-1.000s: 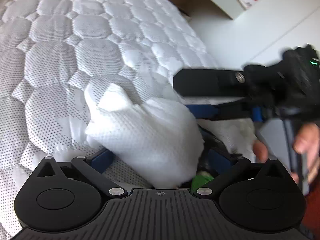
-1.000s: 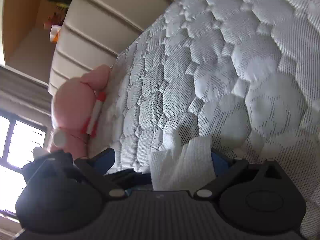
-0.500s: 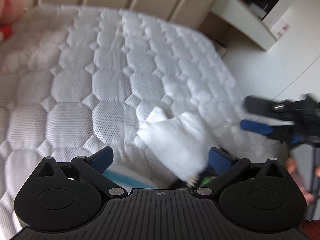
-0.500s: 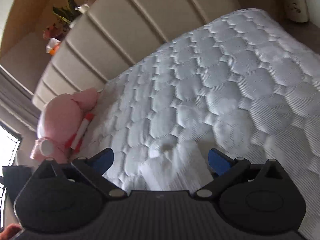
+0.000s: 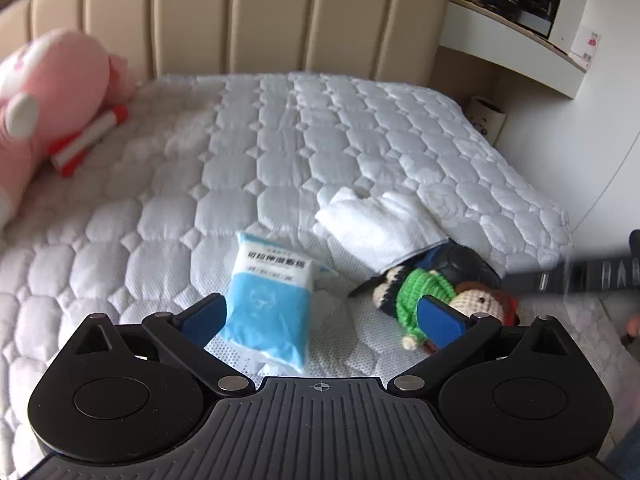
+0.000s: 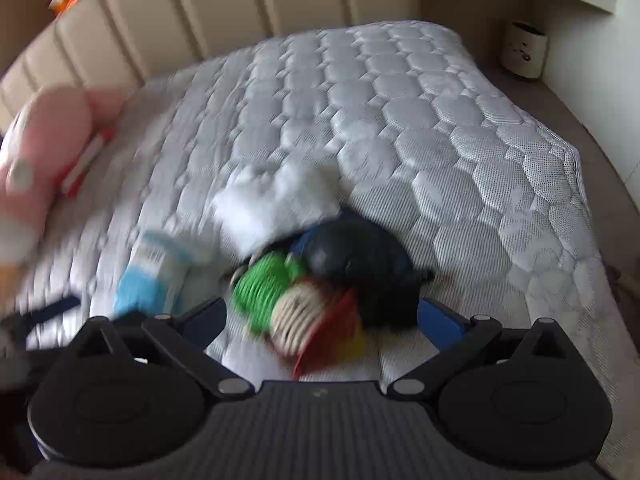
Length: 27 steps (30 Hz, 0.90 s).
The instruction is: Organize soft objects
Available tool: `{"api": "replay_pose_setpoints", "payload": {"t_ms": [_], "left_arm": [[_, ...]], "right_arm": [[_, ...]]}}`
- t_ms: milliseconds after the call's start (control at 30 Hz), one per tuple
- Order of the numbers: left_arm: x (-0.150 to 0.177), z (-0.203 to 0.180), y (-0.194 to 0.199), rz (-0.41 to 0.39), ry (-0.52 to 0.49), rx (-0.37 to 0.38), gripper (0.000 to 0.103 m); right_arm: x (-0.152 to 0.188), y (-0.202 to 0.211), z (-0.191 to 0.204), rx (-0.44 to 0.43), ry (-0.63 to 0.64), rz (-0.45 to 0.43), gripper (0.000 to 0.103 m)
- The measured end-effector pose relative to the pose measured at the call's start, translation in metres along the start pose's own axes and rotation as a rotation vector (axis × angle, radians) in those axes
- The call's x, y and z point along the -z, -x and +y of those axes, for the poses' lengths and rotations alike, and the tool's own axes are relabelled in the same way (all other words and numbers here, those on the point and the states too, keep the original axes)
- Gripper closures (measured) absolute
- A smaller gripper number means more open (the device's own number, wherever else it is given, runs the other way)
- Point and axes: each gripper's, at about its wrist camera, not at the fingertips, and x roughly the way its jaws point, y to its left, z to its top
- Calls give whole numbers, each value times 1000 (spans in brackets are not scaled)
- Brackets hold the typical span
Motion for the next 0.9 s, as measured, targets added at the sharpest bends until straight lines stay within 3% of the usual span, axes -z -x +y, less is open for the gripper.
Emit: {"api": "replay_pose_setpoints", "payload": {"t_ms": [67, 233, 433, 667, 833, 900], "left_arm": [[3, -9, 6, -4, -52, -30, 0], [11, -20, 12, 26, -106, -9, 0], [7, -16, 24, 13, 1, 19, 0], [16, -6, 39, -9, 35, 21, 0], [19, 11, 41, 9, 153, 110, 0], [20, 14, 41, 12, 169, 102, 0]], "right_arm": [[10, 11, 5, 48, 30, -22, 0], [26, 25, -6, 125, -4, -24, 0], [26, 49, -15, 135, -53, -57, 0], [29, 52, 6, 146, 38, -65, 0], [30, 49, 8, 145, 42, -50, 0], [30, 47, 8, 144, 41, -44, 0]]}}
